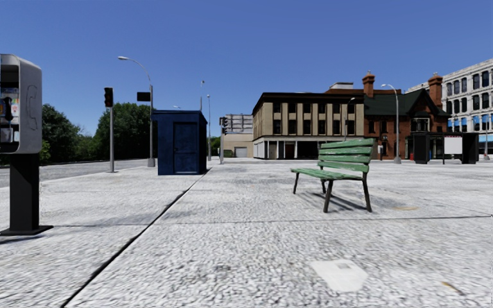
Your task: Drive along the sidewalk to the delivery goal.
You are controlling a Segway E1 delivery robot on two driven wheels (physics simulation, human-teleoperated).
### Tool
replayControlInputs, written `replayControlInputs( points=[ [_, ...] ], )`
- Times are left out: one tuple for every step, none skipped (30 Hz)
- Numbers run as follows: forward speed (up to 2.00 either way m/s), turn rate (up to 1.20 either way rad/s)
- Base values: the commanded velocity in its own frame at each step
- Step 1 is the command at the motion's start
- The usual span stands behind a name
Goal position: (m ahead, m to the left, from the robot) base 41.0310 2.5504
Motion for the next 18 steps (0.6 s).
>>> replayControlInputs(
  points=[
    [2.00,0.00],
    [2.00,0.00],
    [2.00,0.00],
    [2.00,0.00],
    [2.00,0.00],
    [2.00,0.00],
    [2.00,0.00],
    [2.00,0.00],
    [2.00,0.00],
    [2.00,0.00],
    [2.00,0.00],
    [2.00,0.00],
    [2.00,0.00],
    [2.00,0.00],
    [2.00,0.00],
    [2.00,0.00],
    [2.00,0.00],
    [2.00,0.00]
  ],
)
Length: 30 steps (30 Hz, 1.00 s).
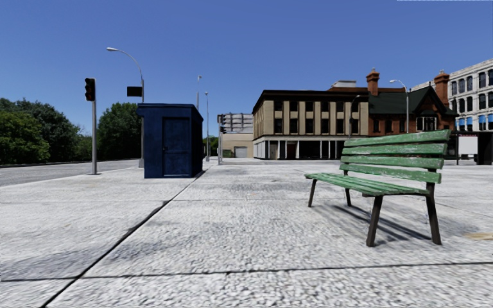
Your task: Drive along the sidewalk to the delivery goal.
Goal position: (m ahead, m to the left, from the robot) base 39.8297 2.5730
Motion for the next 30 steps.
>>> replayControlInputs(
  points=[
    [2.00,0.00],
    [2.00,0.00],
    [2.00,0.00],
    [2.00,0.00],
    [2.00,0.00],
    [2.00,0.00],
    [2.00,0.00],
    [2.00,0.00],
    [2.00,0.00],
    [2.00,0.00],
    [2.00,0.00],
    [2.00,0.00],
    [2.00,0.00],
    [2.00,0.00],
    [2.00,0.00],
    [2.00,0.00],
    [2.00,0.00],
    [2.00,0.00],
    [2.00,0.00],
    [2.00,0.00],
    [2.00,0.00],
    [2.00,0.00],
    [2.00,0.00],
    [2.00,0.00],
    [2.00,0.00],
    [2.00,0.00],
    [2.00,0.00],
    [2.00,0.00],
    [2.00,0.00],
    [2.00,0.00]
  ],
)
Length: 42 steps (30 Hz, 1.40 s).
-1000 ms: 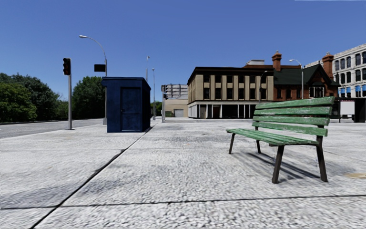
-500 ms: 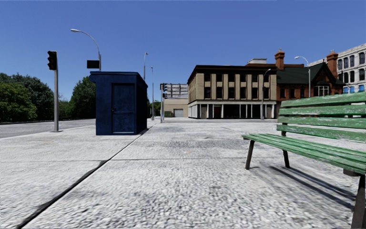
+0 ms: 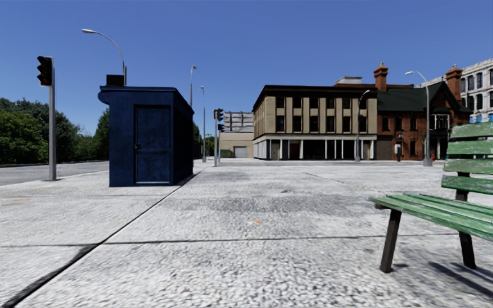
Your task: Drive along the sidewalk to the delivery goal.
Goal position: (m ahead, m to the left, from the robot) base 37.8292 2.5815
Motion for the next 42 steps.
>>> replayControlInputs(
  points=[
    [2.00,0.00],
    [2.00,0.00],
    [2.00,0.00],
    [2.00,0.00],
    [2.00,0.00],
    [2.00,0.00],
    [2.00,0.00],
    [2.00,0.00],
    [2.00,0.00],
    [2.00,0.00],
    [2.00,0.00],
    [2.00,0.00],
    [2.00,0.00],
    [2.00,0.00],
    [2.00,0.00],
    [2.00,0.00],
    [2.00,0.00],
    [2.00,0.00],
    [2.00,0.00],
    [2.00,0.00],
    [2.00,0.00],
    [2.00,0.00],
    [2.00,0.00],
    [2.00,0.00],
    [2.00,0.00],
    [2.00,0.00],
    [2.00,0.00],
    [2.00,0.00],
    [2.00,0.00],
    [2.00,0.00],
    [2.00,0.00],
    [2.00,0.00],
    [2.00,0.00],
    [2.00,0.00],
    [2.00,0.00],
    [2.00,0.00],
    [2.00,0.00],
    [2.00,0.00],
    [2.00,0.05],
    [2.00,0.05],
    [2.00,0.06],
    [2.00,0.06]
  ],
)
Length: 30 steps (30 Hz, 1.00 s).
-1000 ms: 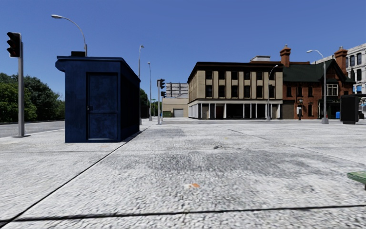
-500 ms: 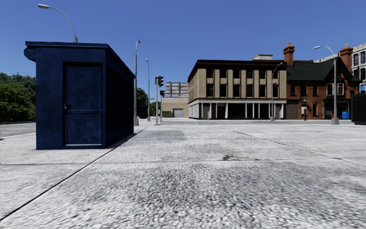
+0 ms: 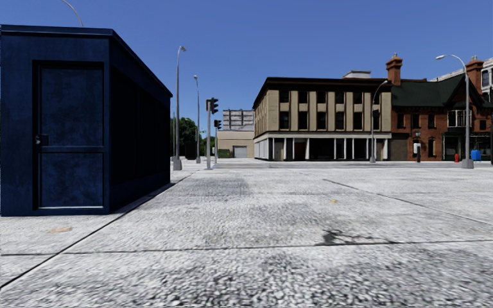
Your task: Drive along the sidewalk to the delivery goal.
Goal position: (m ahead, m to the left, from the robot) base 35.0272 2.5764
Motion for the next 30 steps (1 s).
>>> replayControlInputs(
  points=[
    [2.00,0.09],
    [2.00,0.09],
    [2.00,0.16],
    [2.00,0.20],
    [2.00,0.20],
    [2.00,0.21],
    [2.00,0.21],
    [2.00,0.21],
    [2.00,0.21],
    [2.00,0.21],
    [2.00,0.21],
    [2.00,0.21],
    [2.00,0.21],
    [2.00,0.18],
    [2.00,0.10],
    [2.00,0.10],
    [2.00,0.07],
    [2.00,0.00],
    [2.00,0.00],
    [2.00,0.00],
    [2.00,0.00],
    [2.00,0.00],
    [2.00,0.00],
    [2.00,0.00],
    [2.00,0.00],
    [2.00,0.00],
    [2.00,0.00],
    [2.00,0.00],
    [2.00,0.00],
    [2.00,0.00]
  ],
)
